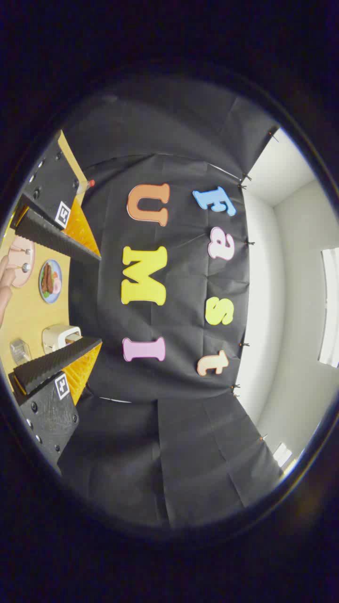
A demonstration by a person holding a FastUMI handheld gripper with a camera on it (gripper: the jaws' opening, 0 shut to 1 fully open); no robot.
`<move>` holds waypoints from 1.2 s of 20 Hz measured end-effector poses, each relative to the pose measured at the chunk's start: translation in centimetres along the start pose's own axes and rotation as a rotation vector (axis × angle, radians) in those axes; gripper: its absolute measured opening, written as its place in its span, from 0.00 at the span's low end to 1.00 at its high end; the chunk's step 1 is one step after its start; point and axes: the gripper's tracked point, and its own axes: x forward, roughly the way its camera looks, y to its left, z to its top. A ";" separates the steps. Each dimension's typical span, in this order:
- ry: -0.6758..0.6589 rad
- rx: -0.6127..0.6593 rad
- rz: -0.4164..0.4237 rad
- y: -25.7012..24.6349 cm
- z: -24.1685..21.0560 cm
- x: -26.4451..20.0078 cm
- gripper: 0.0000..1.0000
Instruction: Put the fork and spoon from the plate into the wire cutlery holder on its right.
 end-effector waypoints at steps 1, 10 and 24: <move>0.017 0.005 0.018 0.8 -0.1 -0.3 0.95; 0.020 0.011 -0.023 -0.7 0.6 -1.6 0.95; 0.132 0.001 -0.033 0.2 -4.1 1.0 0.95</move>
